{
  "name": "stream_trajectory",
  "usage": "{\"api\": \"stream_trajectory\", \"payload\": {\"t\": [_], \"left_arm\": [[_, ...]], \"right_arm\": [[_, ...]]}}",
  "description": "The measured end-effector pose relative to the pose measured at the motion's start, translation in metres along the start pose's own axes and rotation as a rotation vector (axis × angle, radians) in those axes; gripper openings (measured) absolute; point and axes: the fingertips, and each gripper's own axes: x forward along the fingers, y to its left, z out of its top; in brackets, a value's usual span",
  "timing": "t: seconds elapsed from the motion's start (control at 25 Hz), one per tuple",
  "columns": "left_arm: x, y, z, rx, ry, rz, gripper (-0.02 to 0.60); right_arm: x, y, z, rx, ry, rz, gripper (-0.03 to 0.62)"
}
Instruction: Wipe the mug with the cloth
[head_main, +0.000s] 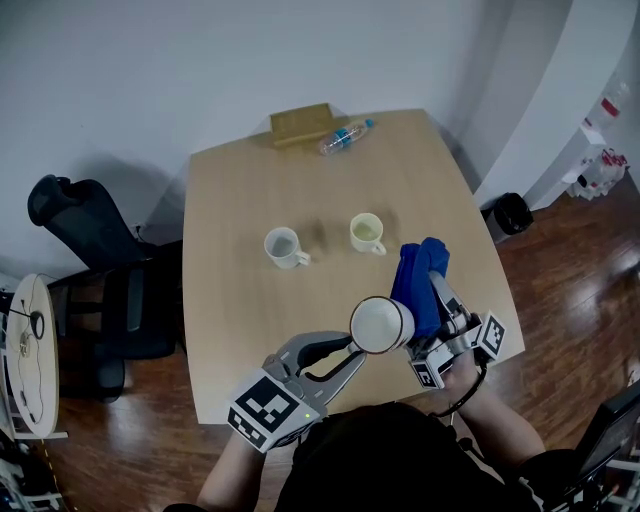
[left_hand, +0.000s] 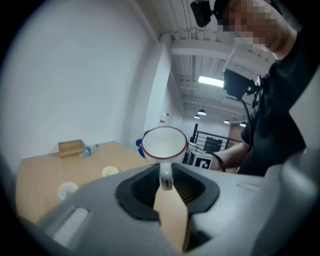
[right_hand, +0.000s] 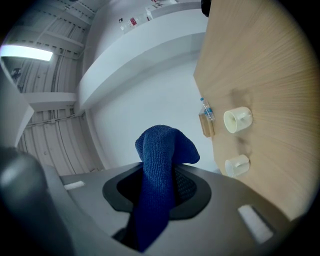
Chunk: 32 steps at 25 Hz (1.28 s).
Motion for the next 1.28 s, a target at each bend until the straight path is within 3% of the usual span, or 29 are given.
{"api": "stream_trajectory", "payload": {"t": [0.08, 0.2, 0.36, 0.48, 0.64, 0.88, 0.96, 1.28], "left_arm": [[0.003, 0.005, -0.01, -0.004, 0.031, 0.016, 0.08], [0.008, 0.001, -0.01, -0.096, -0.01, -0.02, 0.083], [0.017, -0.014, -0.005, -0.148, -0.044, -0.073, 0.083], [0.022, -0.014, -0.01, -0.135, -0.002, -0.04, 0.078], [0.026, -0.016, -0.019, -0.182, 0.056, -0.062, 0.078], [0.026, -0.015, -0.015, -0.111, 0.028, -0.005, 0.072], [0.023, -0.014, -0.011, -0.126, -0.006, -0.01, 0.071], [-0.002, 0.017, 0.007, -0.541, -0.309, -0.117, 0.069]], "right_arm": [[-0.001, -0.001, 0.002, -0.01, 0.002, -0.006, 0.115], [-0.004, -0.009, 0.001, -0.03, 0.02, -0.036, 0.115], [-0.007, -0.019, 0.001, -0.046, 0.02, -0.045, 0.114], [-0.01, -0.02, 0.005, -0.059, 0.012, -0.053, 0.114], [-0.012, -0.023, 0.005, -0.075, 0.022, -0.081, 0.112], [-0.014, -0.024, 0.002, -0.105, 0.039, -0.099, 0.112], [-0.01, -0.018, -0.001, -0.152, 0.079, -0.078, 0.112], [0.016, 0.031, -0.02, -0.43, 0.256, 0.041, 0.112]]}}
